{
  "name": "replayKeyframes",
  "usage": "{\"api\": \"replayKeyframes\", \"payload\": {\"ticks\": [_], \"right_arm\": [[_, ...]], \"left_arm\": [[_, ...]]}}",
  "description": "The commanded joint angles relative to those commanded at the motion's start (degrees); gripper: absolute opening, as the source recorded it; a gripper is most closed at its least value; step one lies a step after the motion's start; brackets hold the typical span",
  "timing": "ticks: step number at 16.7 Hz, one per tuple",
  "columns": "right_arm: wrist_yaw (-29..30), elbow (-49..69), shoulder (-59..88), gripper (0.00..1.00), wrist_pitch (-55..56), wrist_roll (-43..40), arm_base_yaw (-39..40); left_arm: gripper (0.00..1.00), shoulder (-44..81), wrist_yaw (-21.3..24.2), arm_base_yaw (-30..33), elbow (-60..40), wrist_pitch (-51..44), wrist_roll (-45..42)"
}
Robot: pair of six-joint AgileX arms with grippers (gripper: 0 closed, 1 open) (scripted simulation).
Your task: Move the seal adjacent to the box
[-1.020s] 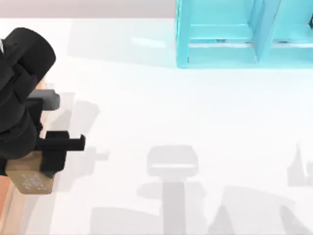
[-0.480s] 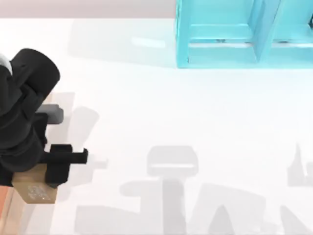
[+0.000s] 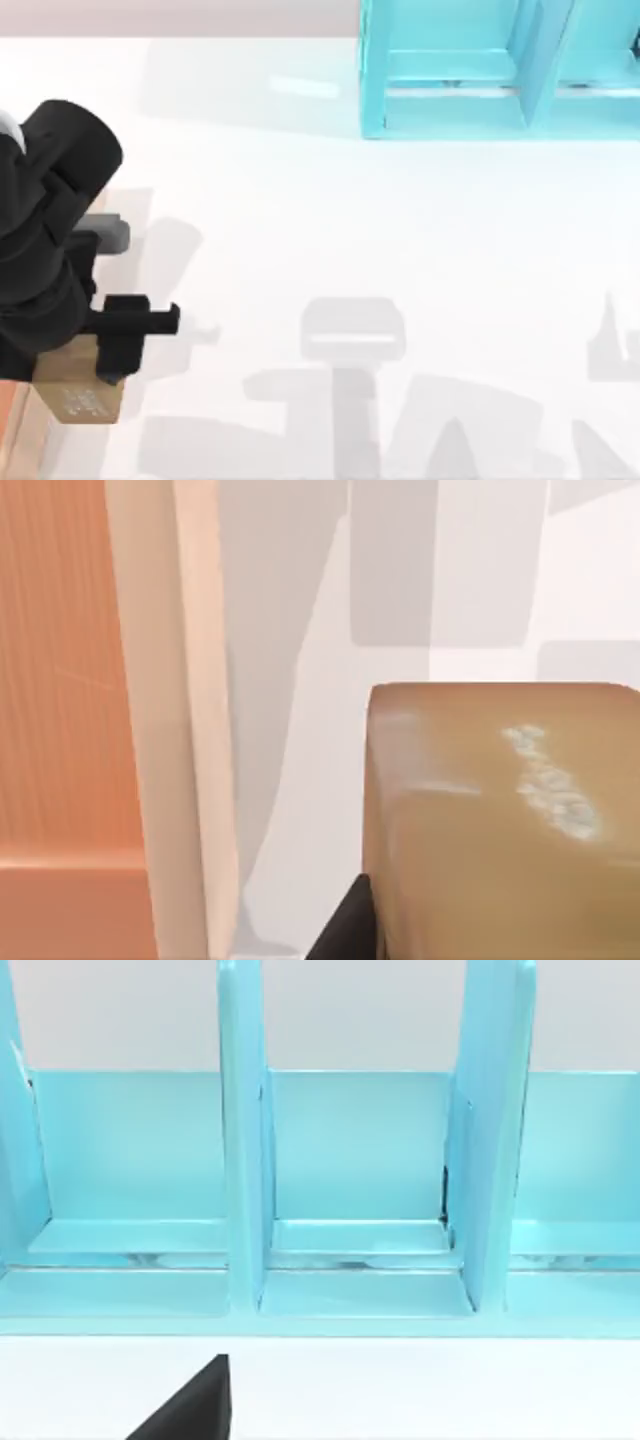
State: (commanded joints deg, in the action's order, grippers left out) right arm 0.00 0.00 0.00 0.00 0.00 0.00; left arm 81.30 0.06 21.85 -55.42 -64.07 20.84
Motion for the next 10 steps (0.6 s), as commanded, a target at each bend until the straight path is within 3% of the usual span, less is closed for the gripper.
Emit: {"api": "replayKeyframes", "payload": {"ticks": [4, 10], "right_arm": [[0.0, 0.0, 0.0, 1.0, 0.0, 0.0, 0.0], [0.0, 0.0, 0.0, 1.0, 0.0, 0.0, 0.0]], "left_arm": [[0.98, 0.0, 0.0, 0.0, 0.0, 0.0, 0.0], [1.0, 0.0, 0.0, 0.0, 0.0, 0.0, 0.0]]}}
